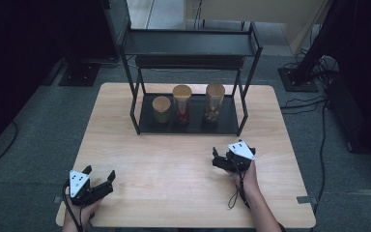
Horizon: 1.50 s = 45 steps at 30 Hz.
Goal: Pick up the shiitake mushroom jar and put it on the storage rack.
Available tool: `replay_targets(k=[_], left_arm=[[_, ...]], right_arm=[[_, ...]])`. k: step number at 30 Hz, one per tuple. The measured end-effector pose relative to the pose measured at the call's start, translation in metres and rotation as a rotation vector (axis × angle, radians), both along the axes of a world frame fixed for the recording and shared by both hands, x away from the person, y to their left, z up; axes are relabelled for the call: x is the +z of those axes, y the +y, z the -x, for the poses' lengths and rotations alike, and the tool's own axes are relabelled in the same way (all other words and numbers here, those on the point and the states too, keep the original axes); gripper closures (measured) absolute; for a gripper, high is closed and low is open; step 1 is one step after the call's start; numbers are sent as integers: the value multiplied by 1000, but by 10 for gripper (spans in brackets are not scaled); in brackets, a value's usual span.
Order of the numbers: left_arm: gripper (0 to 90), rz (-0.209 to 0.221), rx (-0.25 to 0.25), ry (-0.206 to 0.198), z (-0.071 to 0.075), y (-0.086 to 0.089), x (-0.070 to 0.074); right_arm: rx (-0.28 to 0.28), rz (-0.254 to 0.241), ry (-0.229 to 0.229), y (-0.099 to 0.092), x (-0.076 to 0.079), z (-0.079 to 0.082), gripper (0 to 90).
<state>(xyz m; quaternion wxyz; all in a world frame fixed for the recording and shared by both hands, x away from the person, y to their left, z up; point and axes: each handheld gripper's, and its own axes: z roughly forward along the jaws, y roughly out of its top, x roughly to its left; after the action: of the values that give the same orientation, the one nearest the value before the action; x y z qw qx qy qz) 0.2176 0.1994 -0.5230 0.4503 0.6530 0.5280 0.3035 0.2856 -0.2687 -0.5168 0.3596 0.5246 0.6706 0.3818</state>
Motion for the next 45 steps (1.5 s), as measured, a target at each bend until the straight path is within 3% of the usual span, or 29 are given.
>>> replay_targets(k=[22,45], left_arm=[[106,-2,1,0,0,0,0],[105,-7,0,-2,0,0,0]], right_arm=[[-4,27,-11,1,-1,25,0],[-8,-7,-3,-9,1,48,0]])
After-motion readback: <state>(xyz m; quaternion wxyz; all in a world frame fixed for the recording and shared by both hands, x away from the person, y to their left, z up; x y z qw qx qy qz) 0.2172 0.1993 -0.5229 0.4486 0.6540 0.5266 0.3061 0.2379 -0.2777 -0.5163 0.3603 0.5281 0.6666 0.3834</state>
